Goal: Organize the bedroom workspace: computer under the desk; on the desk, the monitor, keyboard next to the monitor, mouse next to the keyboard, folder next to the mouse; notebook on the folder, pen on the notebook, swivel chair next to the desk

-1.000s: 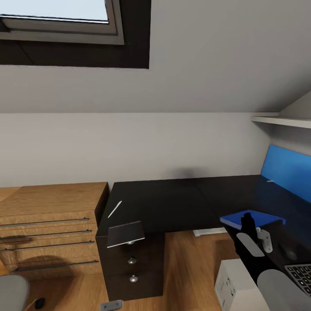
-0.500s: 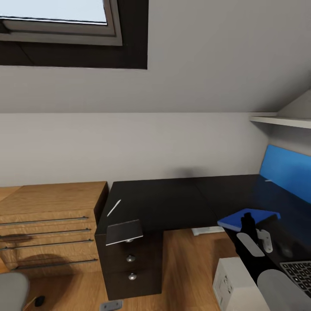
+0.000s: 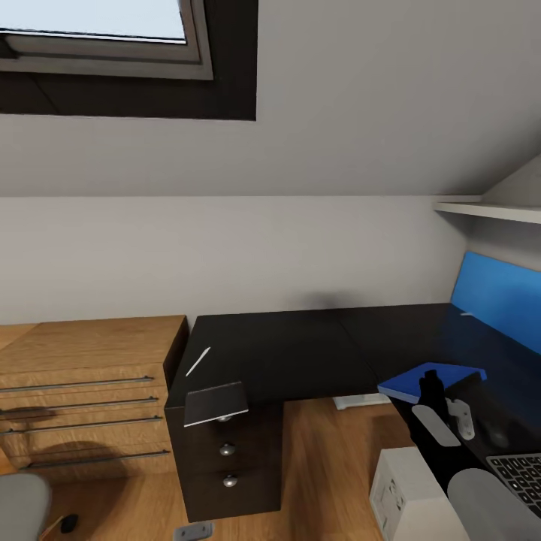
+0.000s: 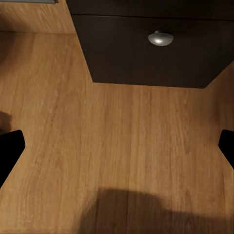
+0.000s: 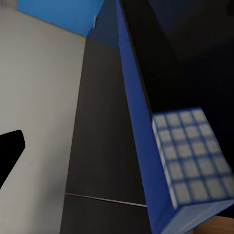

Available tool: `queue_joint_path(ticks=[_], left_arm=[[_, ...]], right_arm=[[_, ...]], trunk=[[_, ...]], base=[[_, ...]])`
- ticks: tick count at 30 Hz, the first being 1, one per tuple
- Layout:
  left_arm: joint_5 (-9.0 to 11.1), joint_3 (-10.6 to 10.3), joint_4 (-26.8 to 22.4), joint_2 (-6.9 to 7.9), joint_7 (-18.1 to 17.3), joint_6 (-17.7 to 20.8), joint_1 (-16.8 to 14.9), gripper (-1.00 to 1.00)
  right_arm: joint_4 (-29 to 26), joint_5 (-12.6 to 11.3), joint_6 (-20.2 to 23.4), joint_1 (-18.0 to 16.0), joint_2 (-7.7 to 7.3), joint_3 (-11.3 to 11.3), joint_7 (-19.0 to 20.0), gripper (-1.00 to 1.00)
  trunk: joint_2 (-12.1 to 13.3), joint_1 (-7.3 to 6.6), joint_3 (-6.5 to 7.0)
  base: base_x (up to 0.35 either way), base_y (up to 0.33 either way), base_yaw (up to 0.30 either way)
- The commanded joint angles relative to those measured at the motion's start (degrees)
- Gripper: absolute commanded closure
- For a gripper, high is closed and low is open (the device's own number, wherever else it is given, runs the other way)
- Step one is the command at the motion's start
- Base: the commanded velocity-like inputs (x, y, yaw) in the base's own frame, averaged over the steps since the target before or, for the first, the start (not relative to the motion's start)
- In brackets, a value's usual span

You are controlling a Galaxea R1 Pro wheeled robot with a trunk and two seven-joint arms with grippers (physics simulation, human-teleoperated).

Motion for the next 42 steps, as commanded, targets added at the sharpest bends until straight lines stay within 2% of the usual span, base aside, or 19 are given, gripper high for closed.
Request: queue_joint_path(ticks=[1, 25, 32, 35, 42], left_arm=[[0.6, -0.5, 0.0, 0.03, 0.3, -0.3, -0.1, -1.0], [0.6, -0.5, 0.0, 0.03, 0.3, -0.3, -0.1, -1.0], [0.6, -0.5, 0.0, 0.03, 0.3, -0.3, -0.1, -1.0], [0.6, -0.5, 0.0, 0.03, 0.3, -0.3, -0.1, -1.0], [0.6, -0.5, 0.0, 0.03, 0.3, -0.3, -0.1, -1.0]], right_arm=[[-0.1, 0.0, -0.1, 0.0, -0.02, 0.1, -0.3, -1.0], [-0.5, 0.0, -0.5, 0.0, 0.02, 0.0, -0.2, -1.0], [-6.6, -0.1, -0.5, 0.0, 0.31, 0.3, -0.1, -1.0], [-7.6, -0.2, -0.3, 0.0, 0.46, 0.5, -0.2, -1.0], [-8.1, -0.1, -0.1, 0.0, 2.99, 0.6, -0.2, -1.0]], trunk=[[0.0, 0.0, -0.07], [0.0, 0.0, -0.07], [0.0, 0.0, -0.07], [0.0, 0.0, -0.07], [0.0, 0.0, -0.03]], base=[[-0.072, 0.0, 0.0], [-0.031, 0.0, 0.0], [0.0, 0.0, 0.0], [0.0, 0.0, 0.0], [0.0, 0.0, 0.113]])
